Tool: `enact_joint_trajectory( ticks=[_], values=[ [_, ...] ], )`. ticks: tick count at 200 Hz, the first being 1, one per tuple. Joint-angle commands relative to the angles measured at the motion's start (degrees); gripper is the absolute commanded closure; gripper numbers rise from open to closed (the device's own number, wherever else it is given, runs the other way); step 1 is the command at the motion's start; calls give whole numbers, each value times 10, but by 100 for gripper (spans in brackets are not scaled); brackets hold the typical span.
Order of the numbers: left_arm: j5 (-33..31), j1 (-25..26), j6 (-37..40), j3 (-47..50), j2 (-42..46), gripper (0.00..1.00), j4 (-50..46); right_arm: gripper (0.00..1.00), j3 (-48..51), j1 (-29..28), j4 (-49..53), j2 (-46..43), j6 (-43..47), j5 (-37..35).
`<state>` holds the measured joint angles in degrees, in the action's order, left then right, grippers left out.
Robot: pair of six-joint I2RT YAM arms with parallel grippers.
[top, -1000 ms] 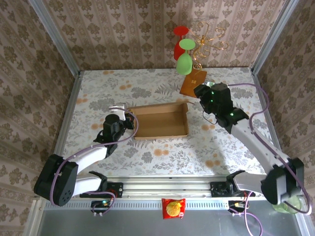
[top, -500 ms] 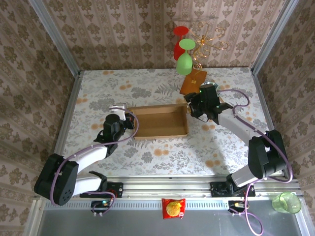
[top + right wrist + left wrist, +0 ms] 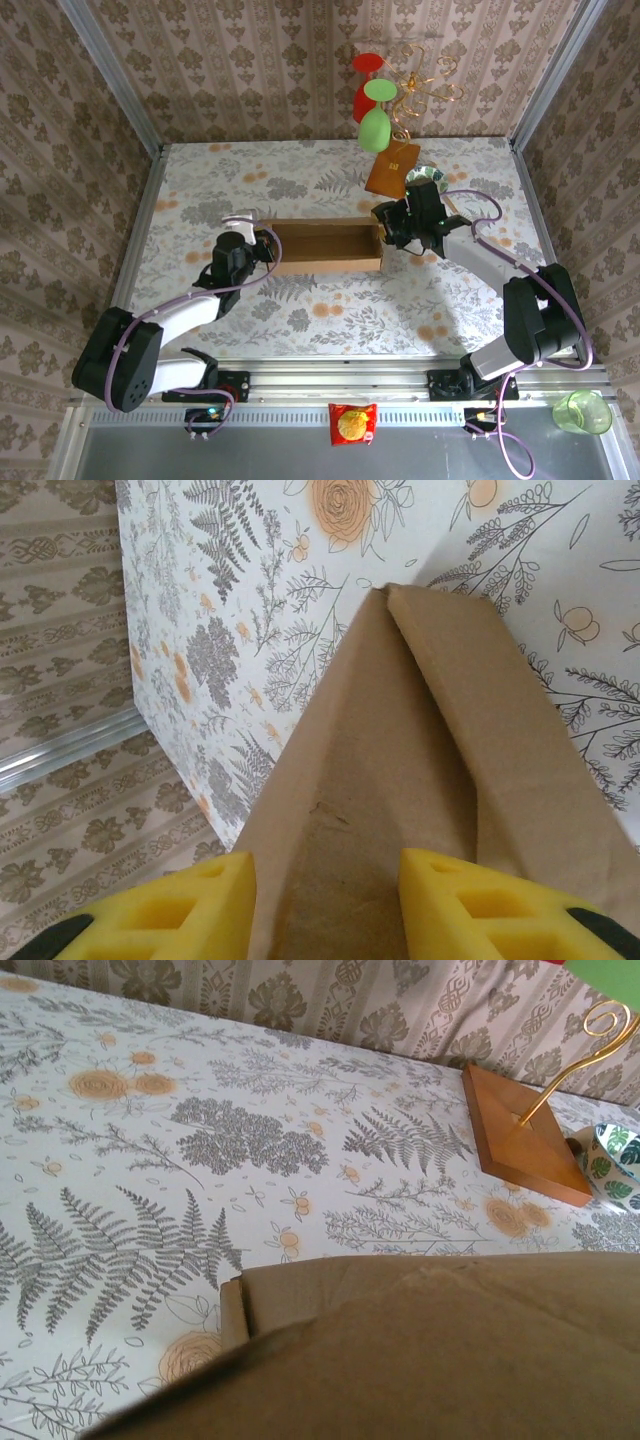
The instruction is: Fold the paper box
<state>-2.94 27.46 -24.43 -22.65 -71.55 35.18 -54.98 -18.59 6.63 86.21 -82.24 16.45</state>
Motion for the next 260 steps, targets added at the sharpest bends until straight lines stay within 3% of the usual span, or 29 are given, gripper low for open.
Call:
enact_joint_trajectory(
  ticks=[1,67,118,145,206,243,260],
  values=[
    [20,13,-27,22,-9,100,-62,56,14,0,44,-10,30,13],
    [-28,45,-14,24,-3,100,-94,43,5,3,167,-127,40,-71],
    [-50,62,-12,28,-14,100,-94,38,67,-30,166,-249,-99,-130],
    [-57,67,-13,27,-17,100,-95,37,45,-93,179,-295,-156,-225],
    [-60,73,-15,24,-23,100,-90,41,-22,-195,83,-177,-232,-253],
    [-64,75,-16,25,-25,100,-88,48,-49,-206,20,-102,-241,-256],
    [-62,75,-17,25,-26,100,-84,56,-43,-206,-8,-84,-249,-257]
  ],
)
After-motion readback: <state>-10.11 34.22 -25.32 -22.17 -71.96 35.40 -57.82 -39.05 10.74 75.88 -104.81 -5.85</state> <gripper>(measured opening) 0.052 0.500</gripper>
